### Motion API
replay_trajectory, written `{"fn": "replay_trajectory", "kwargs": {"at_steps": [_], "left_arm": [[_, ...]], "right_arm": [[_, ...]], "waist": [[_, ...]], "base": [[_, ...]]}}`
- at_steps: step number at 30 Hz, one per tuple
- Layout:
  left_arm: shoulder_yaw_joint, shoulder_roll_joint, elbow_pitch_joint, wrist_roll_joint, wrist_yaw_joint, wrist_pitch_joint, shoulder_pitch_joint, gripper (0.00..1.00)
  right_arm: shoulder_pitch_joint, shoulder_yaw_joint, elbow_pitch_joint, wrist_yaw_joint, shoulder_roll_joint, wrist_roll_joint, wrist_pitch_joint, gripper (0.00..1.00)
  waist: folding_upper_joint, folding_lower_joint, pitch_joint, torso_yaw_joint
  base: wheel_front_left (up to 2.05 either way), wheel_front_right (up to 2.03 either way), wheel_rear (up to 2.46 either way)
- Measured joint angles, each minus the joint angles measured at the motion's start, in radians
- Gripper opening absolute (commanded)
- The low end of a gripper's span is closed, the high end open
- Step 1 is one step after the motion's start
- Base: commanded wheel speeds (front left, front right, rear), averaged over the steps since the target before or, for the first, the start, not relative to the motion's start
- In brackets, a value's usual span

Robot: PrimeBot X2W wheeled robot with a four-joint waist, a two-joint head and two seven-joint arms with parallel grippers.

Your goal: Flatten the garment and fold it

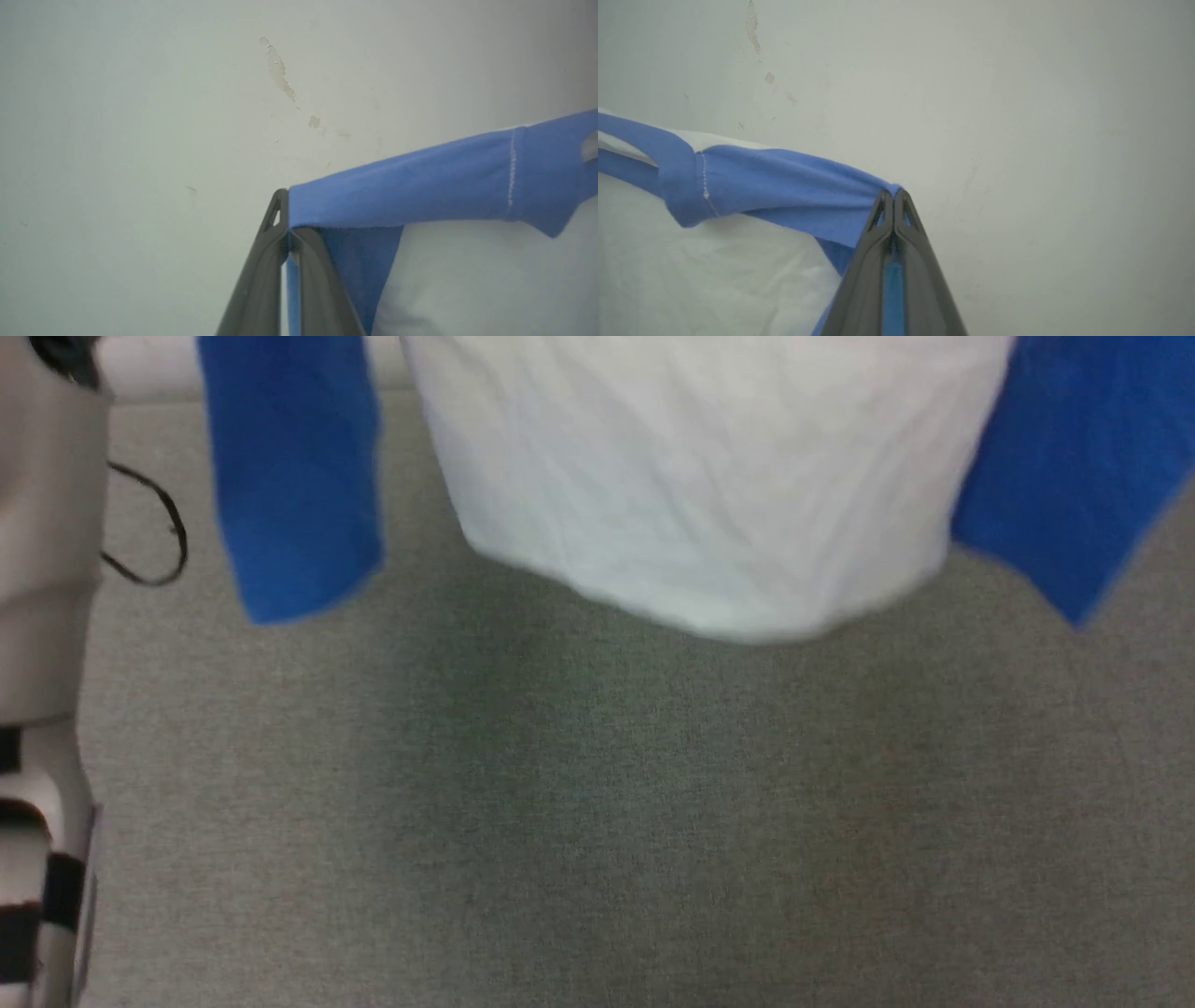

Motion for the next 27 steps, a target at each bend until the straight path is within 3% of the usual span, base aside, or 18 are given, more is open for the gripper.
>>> {"fn": "replay_trajectory", "kwargs": {"at_steps": [7, 14, 21, 27], "left_arm": [[-0.004, 0.001, 0.215, 0.044, -0.026, -0.133, -0.185, 0.0], [0.002, -0.022, 0.397, 0.032, -0.04, -0.207, -0.214, 0.0], [0.038, -0.094, 0.499, -0.028, -0.05, -0.239, -0.048, 0.0], [0.103, -0.147, 0.401, -0.062, -0.049, -0.243, 0.21, 0.0]], "right_arm": [[-0.199, 0.085, 0.212, 0.0, 0.035, 0.005, -0.189, 0.0], [-0.242, 0.202, 0.414, 0.0, 0.076, 0.039, -0.306, 0.0], [-0.137, 0.317, 0.569, -0.001, 0.091, 0.113, -0.384, 0.0], [0.088, 0.368, 0.564, -0.001, 0.079, 0.153, -0.449, 0.0]], "waist": [[0.0, 0.0001, 0.12, -0.024], [0.0, 0.0001, 0.219, -0.045], [0.0, -0.0001, 0.255, -0.034], [0.0, -0.0004, 0.203, -0.017]], "base": [[0.0, 0.0, 0.0], [0.0, 0.0, 0.0], [0.0, 0.0, 0.0], [0.0, 0.0, 0.0]]}}
